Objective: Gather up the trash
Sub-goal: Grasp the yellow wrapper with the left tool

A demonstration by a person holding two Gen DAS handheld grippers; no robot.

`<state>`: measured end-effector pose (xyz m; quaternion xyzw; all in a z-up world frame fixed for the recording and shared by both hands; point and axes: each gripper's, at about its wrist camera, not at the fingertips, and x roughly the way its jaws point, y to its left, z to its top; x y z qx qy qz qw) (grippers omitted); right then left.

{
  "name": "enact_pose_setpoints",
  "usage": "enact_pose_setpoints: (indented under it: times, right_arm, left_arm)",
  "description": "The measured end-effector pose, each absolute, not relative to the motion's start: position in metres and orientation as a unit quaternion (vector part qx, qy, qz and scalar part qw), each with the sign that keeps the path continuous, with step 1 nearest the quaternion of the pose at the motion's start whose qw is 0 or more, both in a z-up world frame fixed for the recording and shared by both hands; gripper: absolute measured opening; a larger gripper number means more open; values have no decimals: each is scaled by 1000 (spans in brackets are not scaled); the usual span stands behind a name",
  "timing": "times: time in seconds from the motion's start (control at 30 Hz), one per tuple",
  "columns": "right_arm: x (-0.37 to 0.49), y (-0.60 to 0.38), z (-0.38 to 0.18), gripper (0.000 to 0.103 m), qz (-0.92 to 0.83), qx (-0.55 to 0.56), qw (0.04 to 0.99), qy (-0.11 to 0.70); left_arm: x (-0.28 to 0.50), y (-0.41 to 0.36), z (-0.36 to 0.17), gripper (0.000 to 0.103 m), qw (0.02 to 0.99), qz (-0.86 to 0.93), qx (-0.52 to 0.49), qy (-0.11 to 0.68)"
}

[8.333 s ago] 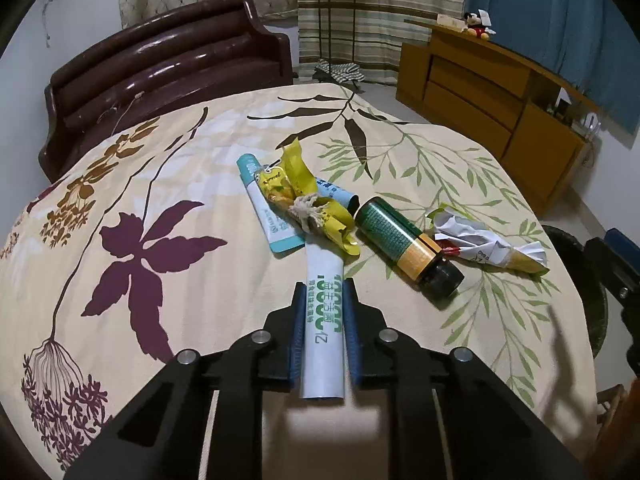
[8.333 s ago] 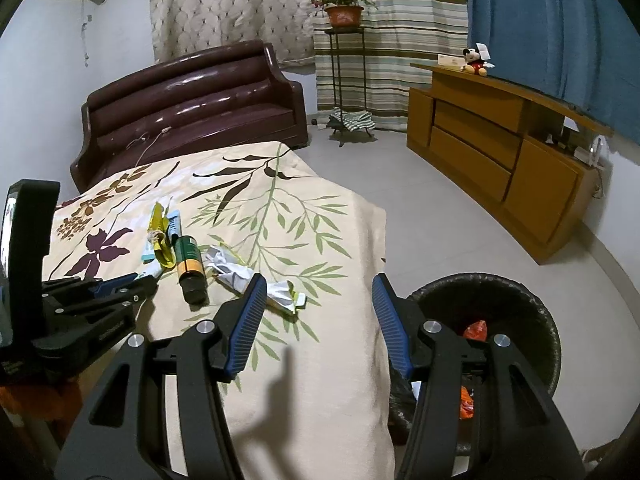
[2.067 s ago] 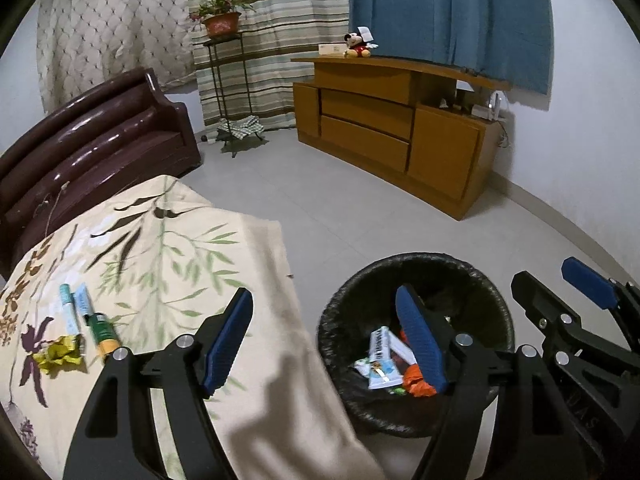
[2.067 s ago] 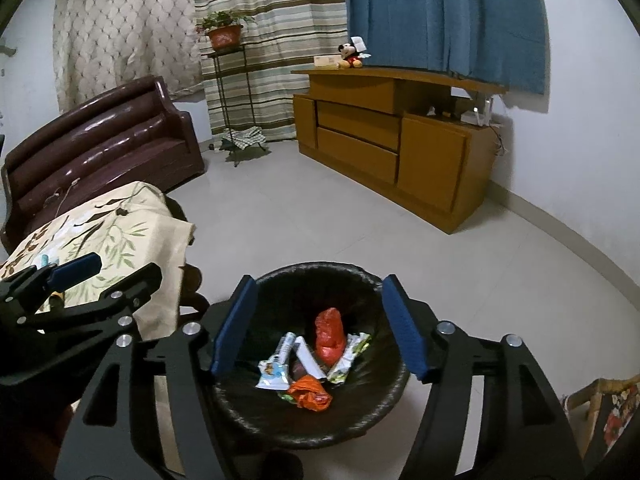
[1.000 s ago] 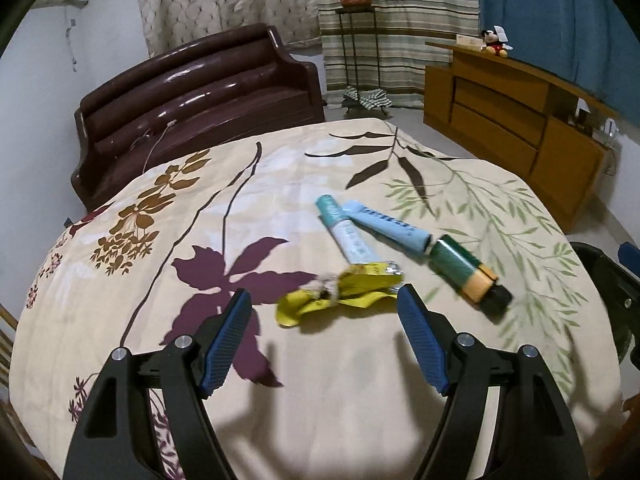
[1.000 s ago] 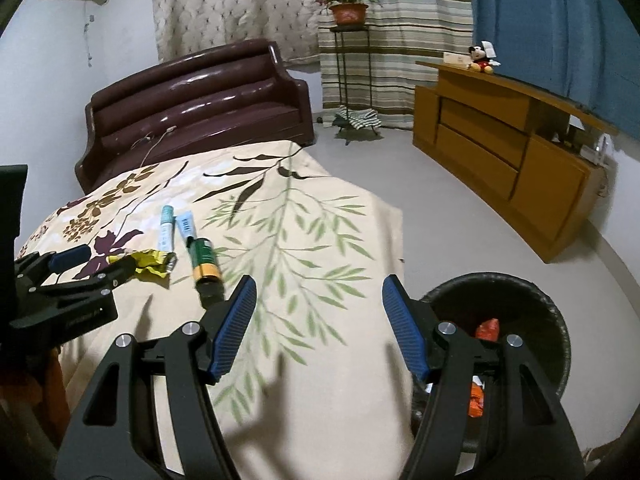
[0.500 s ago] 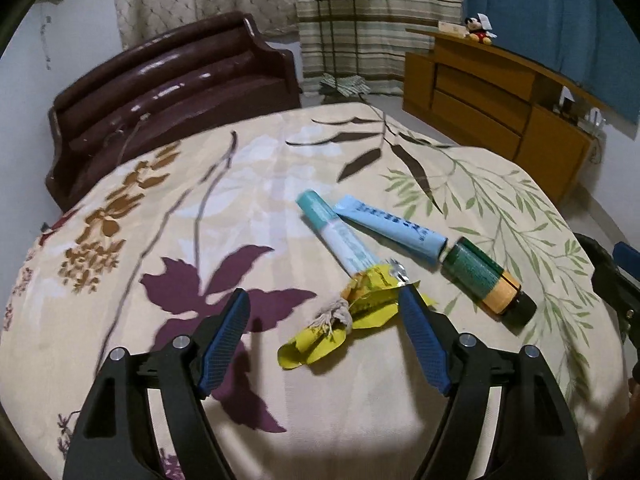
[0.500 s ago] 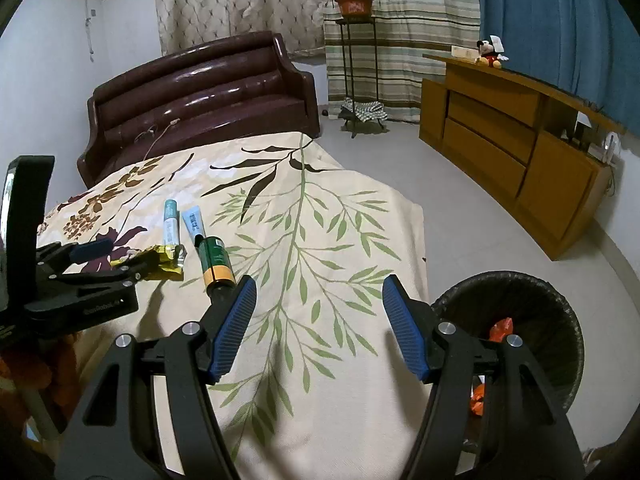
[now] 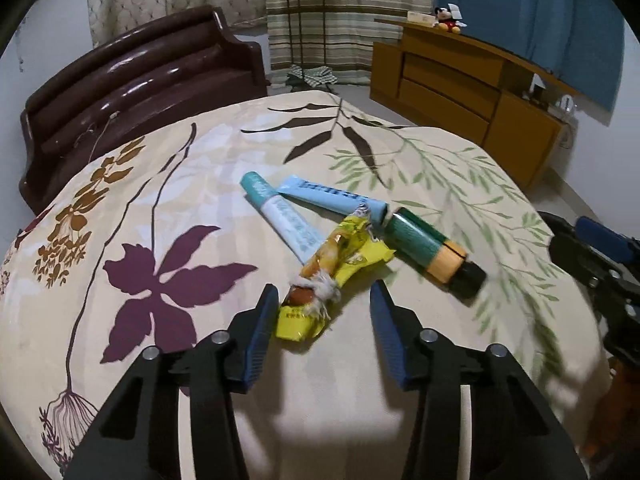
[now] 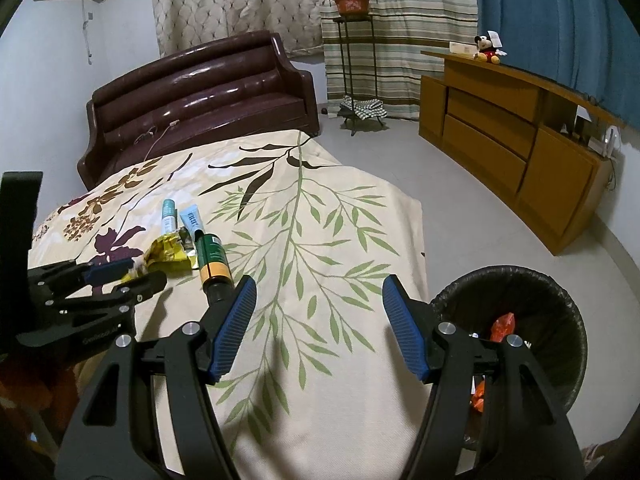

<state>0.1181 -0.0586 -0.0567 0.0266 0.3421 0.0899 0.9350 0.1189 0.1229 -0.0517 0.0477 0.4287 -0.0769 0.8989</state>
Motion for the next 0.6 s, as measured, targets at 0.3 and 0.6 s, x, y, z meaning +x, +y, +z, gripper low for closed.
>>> enact_pose_setpoints:
  times: [0.3,0.6]
  right_arm:
    - [116,-58,-56,64,92,28,935,341]
    - [116,-56,-57,64,91,28,935,343]
  left_arm:
    - [124,118,-43,60,907,-63,62,411]
    - [146,121,-56,60,897,-68,83,428]
